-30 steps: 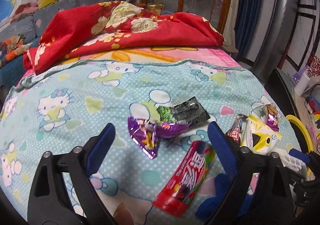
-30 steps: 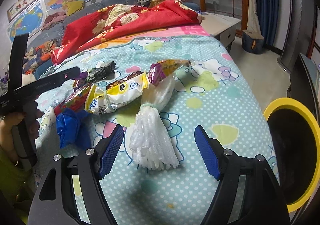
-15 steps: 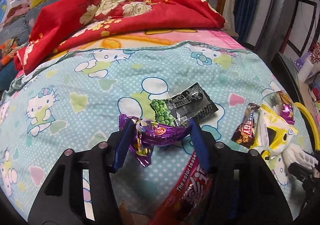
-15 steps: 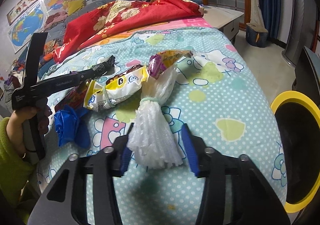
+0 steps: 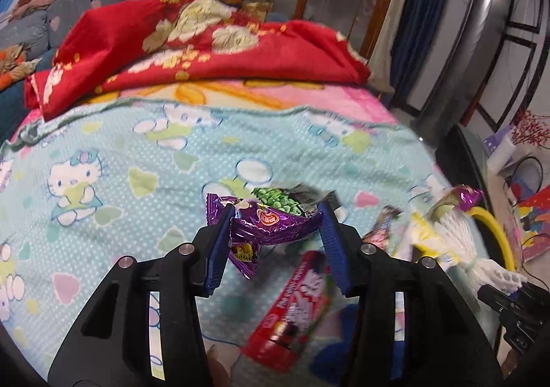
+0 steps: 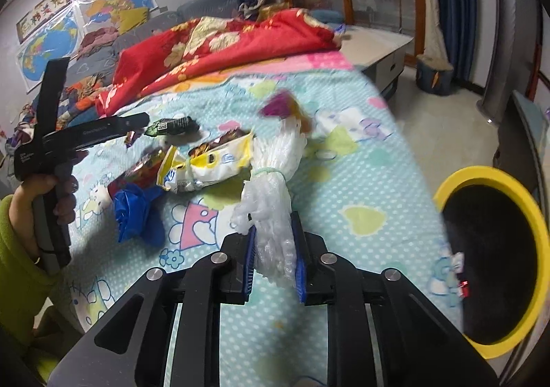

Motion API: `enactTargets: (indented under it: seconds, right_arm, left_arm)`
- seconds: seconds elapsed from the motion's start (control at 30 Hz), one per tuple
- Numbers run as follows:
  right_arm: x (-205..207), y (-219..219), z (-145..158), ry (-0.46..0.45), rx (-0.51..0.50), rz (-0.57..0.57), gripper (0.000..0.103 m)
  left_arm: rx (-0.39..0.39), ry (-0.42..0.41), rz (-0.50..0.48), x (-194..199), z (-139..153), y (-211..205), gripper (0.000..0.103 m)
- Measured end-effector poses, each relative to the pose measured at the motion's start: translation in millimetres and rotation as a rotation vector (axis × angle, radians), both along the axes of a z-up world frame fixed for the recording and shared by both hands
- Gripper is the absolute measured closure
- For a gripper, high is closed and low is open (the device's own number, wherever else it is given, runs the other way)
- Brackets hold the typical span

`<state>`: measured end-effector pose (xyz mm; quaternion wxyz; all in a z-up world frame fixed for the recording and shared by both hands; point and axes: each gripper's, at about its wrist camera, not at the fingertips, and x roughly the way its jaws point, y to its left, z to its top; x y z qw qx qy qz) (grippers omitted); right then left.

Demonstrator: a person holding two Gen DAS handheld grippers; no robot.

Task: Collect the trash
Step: 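Grasp the purple snack wrapper with left tool while right grasps white mesh sleeve, then carry the purple wrapper and mesh sleeve over the yellow bin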

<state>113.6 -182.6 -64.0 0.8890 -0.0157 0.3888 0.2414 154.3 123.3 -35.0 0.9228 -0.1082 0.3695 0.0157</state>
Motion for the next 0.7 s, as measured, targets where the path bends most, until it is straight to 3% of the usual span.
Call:
enactTargets:
  seconds: [0.53, 0.7]
  right_arm:
    - [-15.7, -29.7, 43.2, -0.081, 0.059, -0.025, 0.085]
    - [-15.5, -37.6, 50.9, -0.098, 0.075, -0.045, 0.085]
  left_arm:
    - [-0.07, -0.139, -0.11, -25.0, 62.1, -38.6, 0.063]
    - [-0.147, -0.155, -0.145, -28.6, 74.2, -42.8, 0.063]
